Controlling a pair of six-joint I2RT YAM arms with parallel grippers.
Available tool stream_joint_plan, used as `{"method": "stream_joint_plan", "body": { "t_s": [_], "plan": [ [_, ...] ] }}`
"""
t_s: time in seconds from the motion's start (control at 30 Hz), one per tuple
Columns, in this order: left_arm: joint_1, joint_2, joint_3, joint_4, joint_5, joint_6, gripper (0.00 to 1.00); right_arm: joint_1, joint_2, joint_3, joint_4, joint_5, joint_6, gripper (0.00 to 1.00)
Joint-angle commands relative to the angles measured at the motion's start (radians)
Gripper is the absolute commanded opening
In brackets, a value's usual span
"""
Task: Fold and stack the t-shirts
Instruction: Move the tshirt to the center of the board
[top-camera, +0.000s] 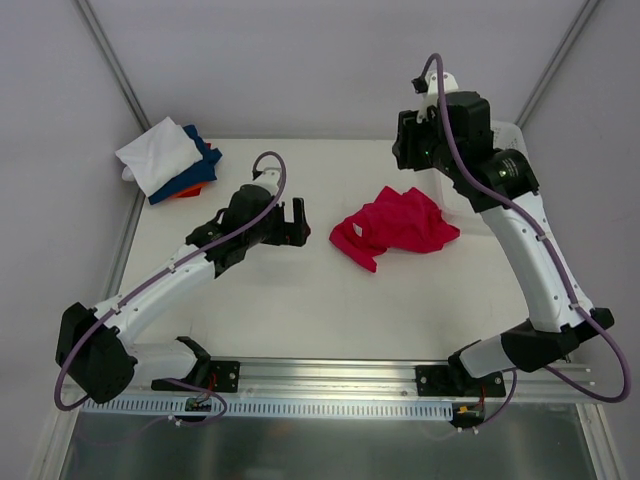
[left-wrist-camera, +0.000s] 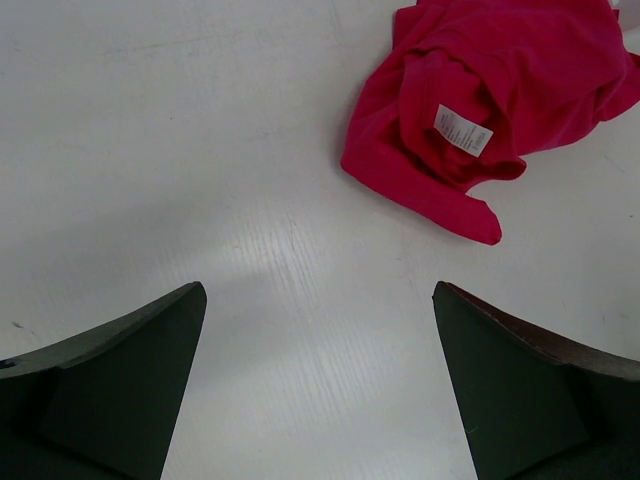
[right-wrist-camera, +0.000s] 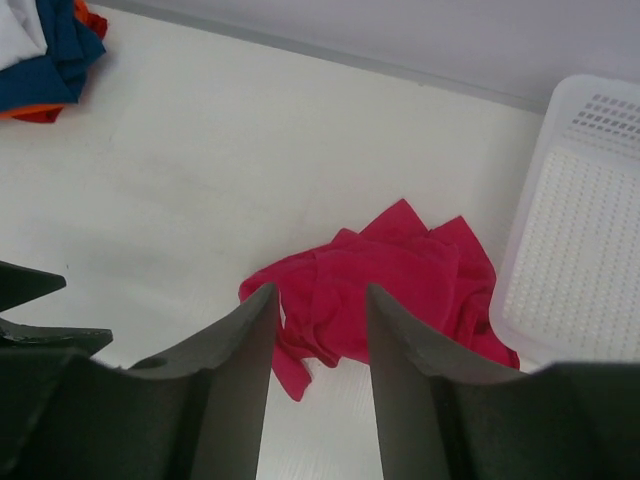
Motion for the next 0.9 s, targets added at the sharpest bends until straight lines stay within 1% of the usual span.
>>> {"method": "stream_joint_plan", "body": {
  "t_s": [0.0, 0.03, 0.07, 0.13, 0.17, 0.2, 0.4, 0.6, 0.73, 0.77, 0.87],
  "plan": [
    [-0.011, 0.014, 0.022, 0.019, 0.004, -0.018, 0.99, 0.001, -0.028, -0.112, 0.037, 0.019, 0.001, 0.43],
    [-0.012, 0.026, 0.022, 0.019, 0.004, -0.018, 0.99, 0.001, -0.032, -0.15, 0.055, 0.013, 0.011, 0.42],
    [-0.012, 0.031, 0.023, 0.019, 0.007, -0.018, 0.99, -0.001, -0.036, -0.225, 0.069, -0.004, 0.021, 0.41],
    [-0.012, 0.046, 0.026, 0.028, 0.006, -0.021, 0.99, 0.003, -0.042, -0.294, 0.112, -0.018, 0.061, 0.38],
    [-0.014, 0.065, 0.026, 0.031, 0.009, -0.023, 0.99, 0.0, -0.047, -0.369, 0.129, -0.041, 0.074, 0.37],
    [-0.014, 0.076, 0.025, 0.045, 0.013, -0.026, 0.99, 0.003, -0.05, -0.402, 0.164, -0.053, 0.096, 0.36],
    [-0.021, 0.158, 0.031, 0.077, 0.021, -0.033, 0.99, 0.006, -0.038, -0.583, 0.249, -0.107, 0.155, 0.31],
    [-0.023, 0.2, 0.019, 0.095, 0.025, -0.046, 0.99, 0.015, 0.033, -0.62, 0.282, -0.136, 0.161, 0.3],
    [-0.026, 0.206, 0.006, 0.106, 0.024, -0.055, 0.99, 0.029, 0.094, -0.611, 0.318, -0.148, 0.16, 0.29],
    [-0.028, 0.206, 0.0, 0.111, 0.024, -0.056, 0.99, 0.03, 0.122, -0.606, 0.333, -0.18, 0.158, 0.29],
    [-0.032, 0.214, -0.016, 0.146, 0.045, -0.082, 0.99, 0.032, 0.187, -0.57, 0.333, -0.19, 0.149, 0.29]
  ]
}}
